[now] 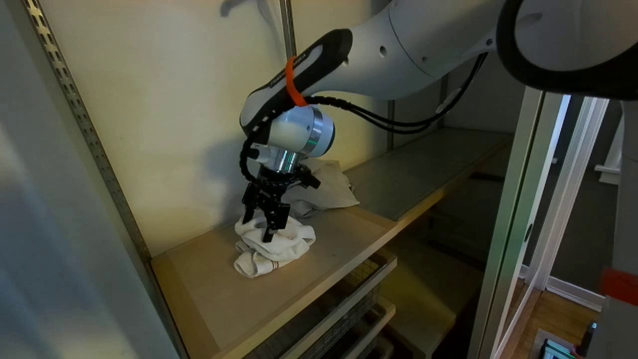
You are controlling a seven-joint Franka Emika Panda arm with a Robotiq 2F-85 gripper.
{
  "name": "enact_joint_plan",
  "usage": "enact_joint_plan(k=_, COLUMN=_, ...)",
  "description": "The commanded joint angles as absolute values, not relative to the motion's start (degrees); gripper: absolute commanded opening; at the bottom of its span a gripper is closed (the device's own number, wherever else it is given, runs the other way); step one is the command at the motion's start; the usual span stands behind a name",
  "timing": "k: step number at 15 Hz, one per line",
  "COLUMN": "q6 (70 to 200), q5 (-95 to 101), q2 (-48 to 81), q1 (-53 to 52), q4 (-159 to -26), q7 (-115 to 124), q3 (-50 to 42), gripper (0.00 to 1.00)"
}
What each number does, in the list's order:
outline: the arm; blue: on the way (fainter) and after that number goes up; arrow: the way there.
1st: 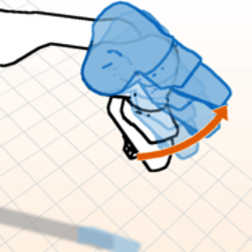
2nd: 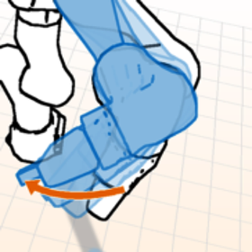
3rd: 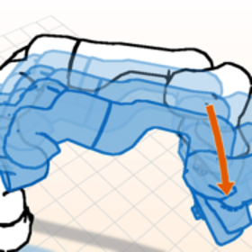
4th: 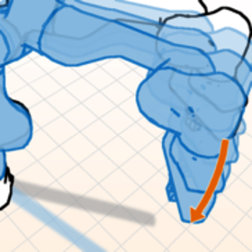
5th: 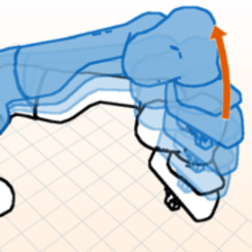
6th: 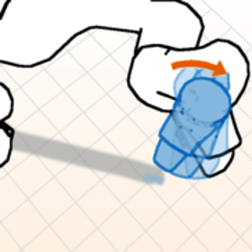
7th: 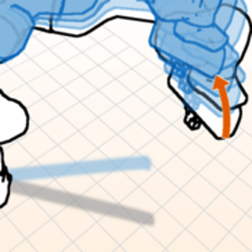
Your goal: Fold the white kitchen towel
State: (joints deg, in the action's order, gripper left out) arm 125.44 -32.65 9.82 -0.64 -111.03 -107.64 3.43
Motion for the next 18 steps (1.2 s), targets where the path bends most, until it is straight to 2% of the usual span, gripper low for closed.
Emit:
enact_joint_plan(k=1, q6=120.09, q5=-29.06, q2=13.19, q1=0.15, q4=-108.31, q7=-104.87, q3=3.67, gripper=1.0)
enact_joint_plan(k=5, q6=121.93, q5=-27.27, q2=15.95, q1=-0.01, q4=-108.15, q7=-105.13, q3=4.43, gripper=1.0)
enact_joint_plan(k=11, q6=135.08, q5=-22.78, q2=20.2, q1=-2.09, q4=-109.16, q7=-98.35, q3=6.0, gripper=1.0)
enact_joint_plan(k=18, q6=132.91, q5=-13.71, q2=21.93, q1=-2.67, q4=-109.03, q7=-87.03, q3=6.89, gripper=1.0)
